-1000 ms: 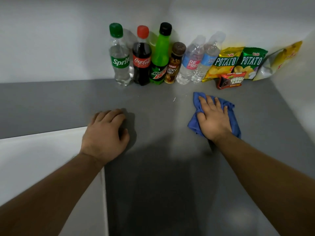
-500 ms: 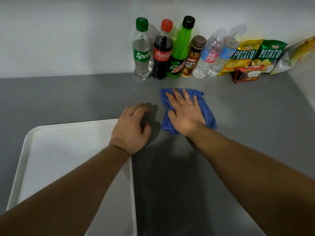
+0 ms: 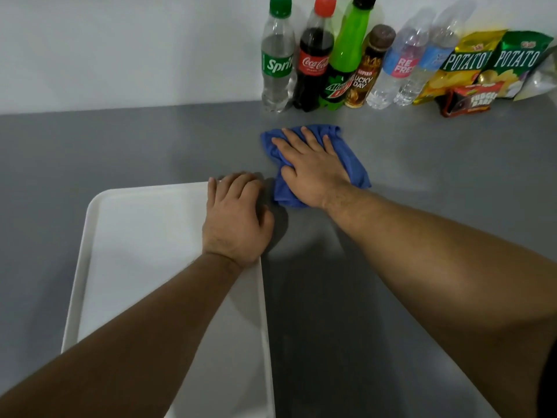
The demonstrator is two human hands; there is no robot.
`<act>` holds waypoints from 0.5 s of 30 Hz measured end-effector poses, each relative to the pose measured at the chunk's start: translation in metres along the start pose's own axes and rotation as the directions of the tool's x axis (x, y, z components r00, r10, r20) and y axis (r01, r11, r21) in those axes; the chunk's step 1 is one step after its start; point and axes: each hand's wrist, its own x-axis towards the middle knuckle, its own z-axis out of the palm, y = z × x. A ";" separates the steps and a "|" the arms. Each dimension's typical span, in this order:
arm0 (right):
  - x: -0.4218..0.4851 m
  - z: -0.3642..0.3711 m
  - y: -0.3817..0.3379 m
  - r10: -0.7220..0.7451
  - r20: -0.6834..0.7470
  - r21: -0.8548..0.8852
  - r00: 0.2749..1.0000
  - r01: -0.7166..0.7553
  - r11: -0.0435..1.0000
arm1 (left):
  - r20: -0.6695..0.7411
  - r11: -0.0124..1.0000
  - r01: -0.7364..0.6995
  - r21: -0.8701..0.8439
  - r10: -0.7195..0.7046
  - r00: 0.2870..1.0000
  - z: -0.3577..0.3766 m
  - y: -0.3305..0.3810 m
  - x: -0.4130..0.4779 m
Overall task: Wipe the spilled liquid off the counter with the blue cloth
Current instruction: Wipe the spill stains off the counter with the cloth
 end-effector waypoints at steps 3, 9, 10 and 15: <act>-0.019 0.006 -0.004 -0.049 -0.005 -0.012 0.999 0.049 0.999 | -0.018 1.000 0.002 -0.004 -0.002 1.000 0.000 0.000 0.000; -0.078 0.017 -0.016 -0.084 0.008 0.027 0.996 0.084 0.996 | -0.056 1.000 0.000 -0.019 -0.001 0.998 0.003 0.001 0.003; -0.088 0.019 -0.018 -0.080 0.006 0.042 0.997 0.080 0.996 | -0.056 1.000 -0.008 -0.019 0.007 0.998 0.003 0.000 0.004; -0.145 0.032 -0.033 -0.066 -0.075 0.075 0.995 0.072 0.995 | -0.043 1.000 -0.030 -0.002 0.030 0.999 0.004 -0.001 0.004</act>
